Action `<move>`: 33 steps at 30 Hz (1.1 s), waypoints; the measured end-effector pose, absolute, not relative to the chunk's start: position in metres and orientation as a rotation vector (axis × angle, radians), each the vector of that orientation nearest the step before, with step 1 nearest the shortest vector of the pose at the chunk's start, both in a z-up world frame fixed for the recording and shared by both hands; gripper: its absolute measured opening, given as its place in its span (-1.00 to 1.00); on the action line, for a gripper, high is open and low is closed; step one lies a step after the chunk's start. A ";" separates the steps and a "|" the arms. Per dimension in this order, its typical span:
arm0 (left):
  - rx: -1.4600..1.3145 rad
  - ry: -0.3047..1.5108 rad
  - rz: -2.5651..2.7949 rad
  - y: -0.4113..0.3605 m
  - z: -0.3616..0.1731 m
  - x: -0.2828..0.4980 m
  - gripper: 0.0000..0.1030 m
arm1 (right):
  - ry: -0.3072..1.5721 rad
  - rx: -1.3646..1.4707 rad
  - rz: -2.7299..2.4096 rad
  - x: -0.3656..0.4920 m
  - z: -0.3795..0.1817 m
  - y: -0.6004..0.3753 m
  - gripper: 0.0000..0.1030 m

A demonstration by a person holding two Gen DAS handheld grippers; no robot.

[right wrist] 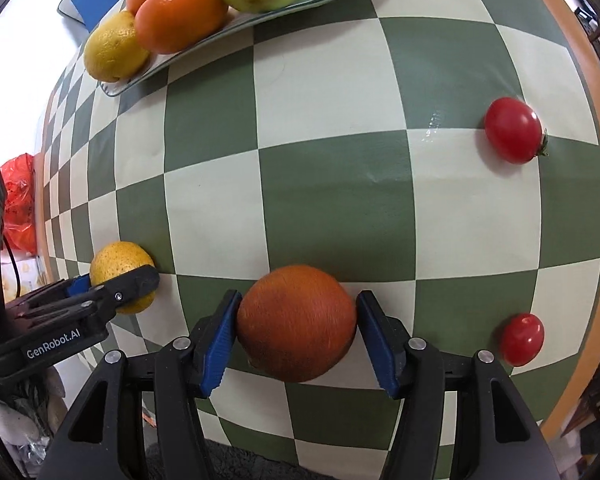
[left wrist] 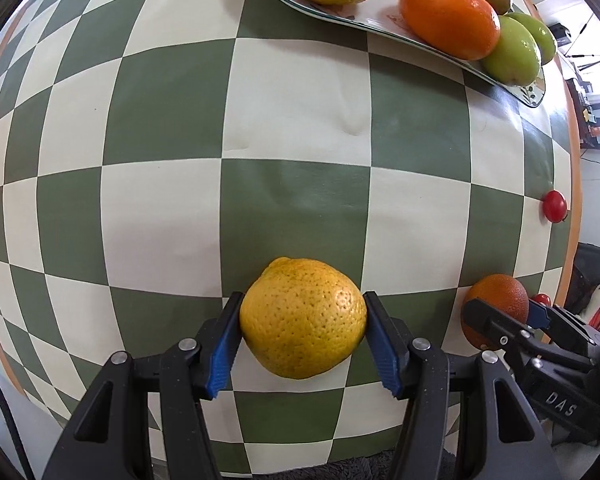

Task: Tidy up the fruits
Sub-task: 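Grasp the small lemon with the left tool while the right tool grasps the blood orange, then carry the lemon and blood orange onto the plate and release both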

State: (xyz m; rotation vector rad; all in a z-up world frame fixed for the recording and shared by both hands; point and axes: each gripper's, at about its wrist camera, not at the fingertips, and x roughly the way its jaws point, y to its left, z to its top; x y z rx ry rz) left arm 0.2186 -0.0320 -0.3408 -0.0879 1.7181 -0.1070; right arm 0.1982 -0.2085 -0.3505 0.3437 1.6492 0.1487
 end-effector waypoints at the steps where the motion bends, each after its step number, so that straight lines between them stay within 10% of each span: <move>1: -0.087 1.717 -0.105 -0.033 -0.336 0.216 0.08 | 1.647 0.339 0.149 0.194 -0.352 -0.211 0.20; 21: -0.262 1.481 -0.163 0.008 -0.213 0.349 0.08 | 1.476 0.501 0.271 0.263 -0.268 -0.209 0.14; 33: -0.263 1.631 -0.088 0.023 -0.284 0.470 0.08 | 1.378 0.333 0.186 0.407 -0.263 -0.170 0.14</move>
